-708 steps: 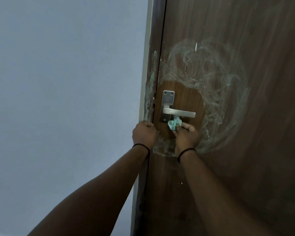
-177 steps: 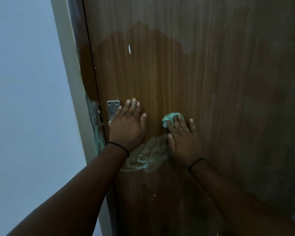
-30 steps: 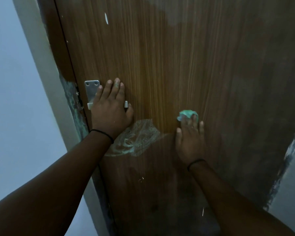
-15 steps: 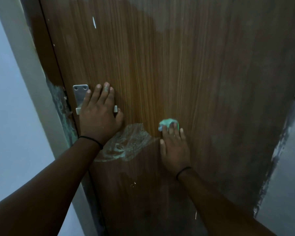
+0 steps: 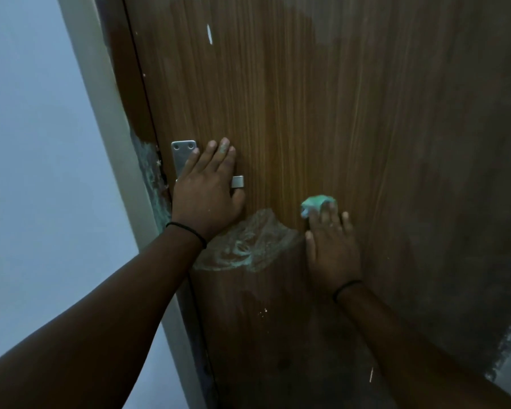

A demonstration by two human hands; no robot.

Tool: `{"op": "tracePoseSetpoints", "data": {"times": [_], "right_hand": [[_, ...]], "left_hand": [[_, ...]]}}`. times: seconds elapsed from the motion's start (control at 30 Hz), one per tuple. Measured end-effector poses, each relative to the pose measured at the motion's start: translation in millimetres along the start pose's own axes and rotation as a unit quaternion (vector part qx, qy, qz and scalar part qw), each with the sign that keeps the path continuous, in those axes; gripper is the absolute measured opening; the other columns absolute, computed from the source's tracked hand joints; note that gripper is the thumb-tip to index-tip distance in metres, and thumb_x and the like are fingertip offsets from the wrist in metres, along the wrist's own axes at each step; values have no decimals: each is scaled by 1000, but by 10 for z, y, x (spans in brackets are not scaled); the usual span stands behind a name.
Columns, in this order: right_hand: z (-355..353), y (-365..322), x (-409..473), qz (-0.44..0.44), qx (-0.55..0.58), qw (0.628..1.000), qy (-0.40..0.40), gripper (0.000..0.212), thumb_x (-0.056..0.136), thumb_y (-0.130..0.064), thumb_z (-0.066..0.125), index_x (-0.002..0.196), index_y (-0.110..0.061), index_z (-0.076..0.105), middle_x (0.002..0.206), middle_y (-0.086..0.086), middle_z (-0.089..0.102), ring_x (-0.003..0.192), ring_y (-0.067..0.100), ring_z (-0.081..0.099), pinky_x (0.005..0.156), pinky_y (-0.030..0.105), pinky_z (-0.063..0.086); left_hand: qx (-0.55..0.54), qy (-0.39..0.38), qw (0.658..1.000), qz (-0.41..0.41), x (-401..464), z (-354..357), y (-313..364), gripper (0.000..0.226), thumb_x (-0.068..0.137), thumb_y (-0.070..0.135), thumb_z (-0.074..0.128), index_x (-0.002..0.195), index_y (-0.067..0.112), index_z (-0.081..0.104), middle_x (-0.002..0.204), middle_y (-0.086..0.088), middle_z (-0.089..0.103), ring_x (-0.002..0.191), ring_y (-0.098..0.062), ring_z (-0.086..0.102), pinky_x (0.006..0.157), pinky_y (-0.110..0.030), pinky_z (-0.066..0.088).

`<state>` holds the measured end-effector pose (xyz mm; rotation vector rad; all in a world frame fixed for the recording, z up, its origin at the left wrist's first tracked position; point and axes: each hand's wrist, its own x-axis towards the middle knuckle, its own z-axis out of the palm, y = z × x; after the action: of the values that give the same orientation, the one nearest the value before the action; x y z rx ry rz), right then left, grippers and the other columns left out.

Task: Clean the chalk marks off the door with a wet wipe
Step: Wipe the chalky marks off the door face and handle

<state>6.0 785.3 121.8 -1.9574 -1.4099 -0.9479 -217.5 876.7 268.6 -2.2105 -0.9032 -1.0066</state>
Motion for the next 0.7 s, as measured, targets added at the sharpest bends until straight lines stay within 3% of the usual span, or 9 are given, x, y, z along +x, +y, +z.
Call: {"op": "tracePoseSetpoints", "data": {"times": [0.07,0.17,0.27,0.37,0.43,0.53,0.6,0.7], "right_hand": [[-39,-137,252,48,15,998,27,57,100,-33,28,151,-10,21,157,14,26,149,26,12,121,44,7],[6,-599,302,-33,23,999,4,56,101,-34,28,152,-12,20,159,9,12,150,23,7,121,44,6],[-2,-397,55,-100,-9,994,-42,53,101,-34,29,150,-14,30,158,9,26,149,19,11,121,44,10],[-45,-243,98,-51,-7,999,-13,52,101,-35,28,149,-15,31,156,9,31,149,19,13,121,44,8],[-72,-494,304,-14,17,1000,11,53,100,-35,31,149,-14,27,156,10,29,149,21,13,121,44,7],[18,-880,251,-101,11,994,-30,54,99,-36,31,149,-14,29,157,9,28,149,21,12,120,44,8],[50,-723,75,-157,-13,986,-63,53,100,-35,30,149,-16,30,157,7,28,149,19,11,120,44,9],[15,-395,47,-98,-2,995,-29,51,99,-34,31,147,-17,34,155,7,34,149,18,13,120,45,10]], "left_hand": [[-8,2,1000,5,8,20,11,69,87,41,44,147,7,39,154,-11,38,146,-25,31,121,-44,21],[-12,9,1000,-1,-22,22,0,68,87,40,44,147,7,39,155,-12,37,146,-26,30,121,-46,19],[-9,15,1000,-4,-97,0,-144,66,88,33,49,148,7,36,157,-14,32,148,-27,25,122,-48,17],[0,9,1000,0,-138,7,-195,67,88,26,53,150,8,33,159,-13,29,149,-26,23,122,-48,15],[-8,13,1000,-12,-124,21,-139,64,89,25,52,148,7,35,158,-13,31,149,-27,23,122,-48,15],[-14,15,1000,-14,-122,20,-153,61,91,23,51,147,7,37,157,-13,32,148,-27,23,122,-49,15],[-10,9,1000,5,-134,5,-236,60,92,23,52,148,8,36,157,-13,32,148,-27,23,122,-48,14],[-10,6,1000,18,-140,11,-255,61,92,23,51,149,9,35,158,-12,31,149,-25,22,123,-47,13]]}}
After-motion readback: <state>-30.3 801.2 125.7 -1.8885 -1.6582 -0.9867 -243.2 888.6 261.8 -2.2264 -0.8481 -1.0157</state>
